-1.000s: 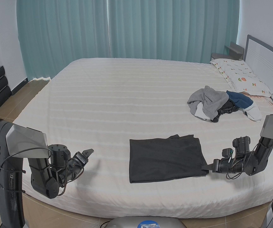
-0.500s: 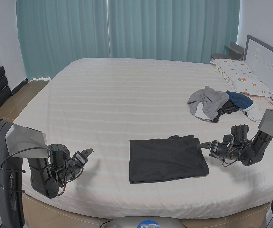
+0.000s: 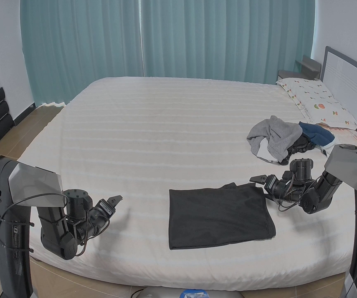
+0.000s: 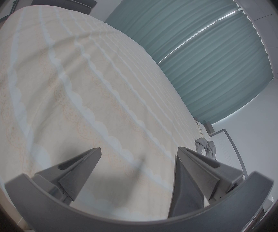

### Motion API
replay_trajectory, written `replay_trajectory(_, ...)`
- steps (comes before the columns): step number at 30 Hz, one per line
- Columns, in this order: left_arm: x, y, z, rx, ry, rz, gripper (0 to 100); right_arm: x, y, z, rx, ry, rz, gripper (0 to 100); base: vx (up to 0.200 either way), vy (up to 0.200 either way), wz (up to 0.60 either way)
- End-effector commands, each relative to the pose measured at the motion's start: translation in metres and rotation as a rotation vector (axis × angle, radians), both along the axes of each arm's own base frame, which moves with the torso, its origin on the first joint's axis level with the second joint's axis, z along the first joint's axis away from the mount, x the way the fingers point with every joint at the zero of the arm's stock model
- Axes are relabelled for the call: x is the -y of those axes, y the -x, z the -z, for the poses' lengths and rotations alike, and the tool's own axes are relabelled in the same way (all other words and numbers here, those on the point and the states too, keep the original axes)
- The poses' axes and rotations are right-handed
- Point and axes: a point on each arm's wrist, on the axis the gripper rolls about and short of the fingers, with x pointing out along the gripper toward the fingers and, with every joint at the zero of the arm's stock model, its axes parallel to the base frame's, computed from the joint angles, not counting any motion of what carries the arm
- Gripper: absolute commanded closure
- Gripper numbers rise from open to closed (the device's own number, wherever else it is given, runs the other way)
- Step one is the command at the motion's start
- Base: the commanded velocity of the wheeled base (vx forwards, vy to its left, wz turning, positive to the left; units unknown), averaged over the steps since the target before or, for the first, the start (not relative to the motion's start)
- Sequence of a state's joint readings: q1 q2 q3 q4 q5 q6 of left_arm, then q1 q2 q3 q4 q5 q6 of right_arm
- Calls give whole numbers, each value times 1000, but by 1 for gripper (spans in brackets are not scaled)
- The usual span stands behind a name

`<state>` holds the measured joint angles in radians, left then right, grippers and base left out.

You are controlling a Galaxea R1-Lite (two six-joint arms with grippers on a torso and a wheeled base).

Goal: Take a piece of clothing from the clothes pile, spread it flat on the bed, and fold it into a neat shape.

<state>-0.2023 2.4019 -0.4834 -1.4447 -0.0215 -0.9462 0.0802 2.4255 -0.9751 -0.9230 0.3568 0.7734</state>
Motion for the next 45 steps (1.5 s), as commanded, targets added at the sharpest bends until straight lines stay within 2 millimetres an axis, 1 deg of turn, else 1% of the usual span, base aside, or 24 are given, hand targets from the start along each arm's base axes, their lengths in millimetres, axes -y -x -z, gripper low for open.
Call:
replay_trajectory(1, 0, 0, 2, -5, -1, -1, 0, -2, 1, 6, -18, 0, -4, 0, 0, 0, 0)
replay_trajectory(2, 1, 0, 2, -3, -1, 0, 0, -2, 1, 7, -18, 3, -6, 0, 0, 0, 0)
replay_trajectory(3, 1, 0, 2, -3, -1, 0, 0, -2, 1, 6, -16, 0, -4, 100, 0, 0, 0)
replay_trajectory(11, 0, 0, 2, -3, -1, -1, 0, 1, -1, 6, -12, -2, 4, 100, 0, 0, 0)
replay_trajectory(16, 1, 0, 2, -3, -1, 0, 0, 11, -4, 4, 7, -6, 30, 100, 0, 0, 0)
replay_trajectory(24, 1, 0, 2, -3, -1, 0, 0, 12, -6, 9, 24, -12, 35, 100, 0, 0, 0)
replay_trajectory(26, 1, 0, 2, -3, -1, 0, 0, 12, -6, 13, 30, -11, 37, 100, 0, 0, 0)
replay_trajectory(41, 1, -1, 2, -3, -1, 0, 0, 12, -10, 13, 55, -5, 51, 100, 0, 0, 0)
replay_trajectory(42, 1, -1, 2, -3, -1, 0, 0, 12, -10, 14, 54, -5, 51, 0, 0, 0, 0)
replay_trajectory(45, 1, -1, 2, -3, -1, 0, 0, 12, -10, 15, 51, -5, 51, 0, 0, 0, 0)
